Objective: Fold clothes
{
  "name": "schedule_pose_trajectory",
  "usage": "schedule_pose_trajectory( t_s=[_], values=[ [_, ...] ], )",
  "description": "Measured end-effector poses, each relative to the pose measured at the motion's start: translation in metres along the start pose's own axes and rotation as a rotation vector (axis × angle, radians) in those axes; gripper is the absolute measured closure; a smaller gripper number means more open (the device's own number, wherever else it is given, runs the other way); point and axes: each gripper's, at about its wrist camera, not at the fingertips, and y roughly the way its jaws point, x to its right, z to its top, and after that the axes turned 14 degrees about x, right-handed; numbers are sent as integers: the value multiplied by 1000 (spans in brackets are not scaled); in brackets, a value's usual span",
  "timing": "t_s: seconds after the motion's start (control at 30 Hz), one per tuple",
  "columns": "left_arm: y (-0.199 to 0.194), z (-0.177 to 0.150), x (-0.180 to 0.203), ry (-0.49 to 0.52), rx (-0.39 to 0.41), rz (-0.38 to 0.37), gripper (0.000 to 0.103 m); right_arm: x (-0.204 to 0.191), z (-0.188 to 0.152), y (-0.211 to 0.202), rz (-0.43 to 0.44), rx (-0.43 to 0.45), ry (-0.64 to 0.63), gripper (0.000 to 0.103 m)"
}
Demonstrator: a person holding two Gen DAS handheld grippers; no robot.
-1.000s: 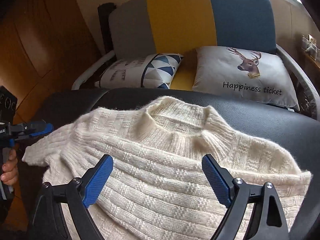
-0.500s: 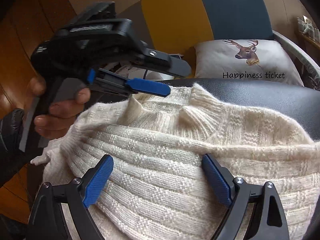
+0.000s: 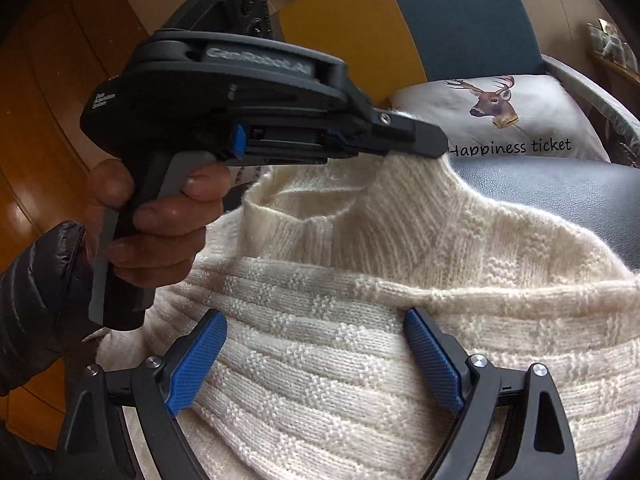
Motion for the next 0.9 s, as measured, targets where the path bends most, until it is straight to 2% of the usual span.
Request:
schedule_pose_trajectory(
  t_s=[0.13,0.4,0.47,0.6,0.7,0.77,0.9],
  values=[
    [21,-7,-21,-23,-54,114,100,-3,-2,2,-14,-4,-16,10],
    [-82,-18,-30,-143,148,98,97,3,8,1,13,-9,69,10],
    [-109,-39,-32,-119,175,162,97,5,14,0,19,-15,103,10],
    [-140,-85,-32,-80,175,242,98,8,25,0,31,-27,172,9],
    [-142,-101,-37,-87,178,288,98,1,53,18,184,-35,303,9],
    [-140,-107,-43,-97,179,309,98,-2,68,40,236,-67,366,9],
    [-137,-116,-54,-125,180,308,98,-2,83,89,186,-176,425,9]
  ],
)
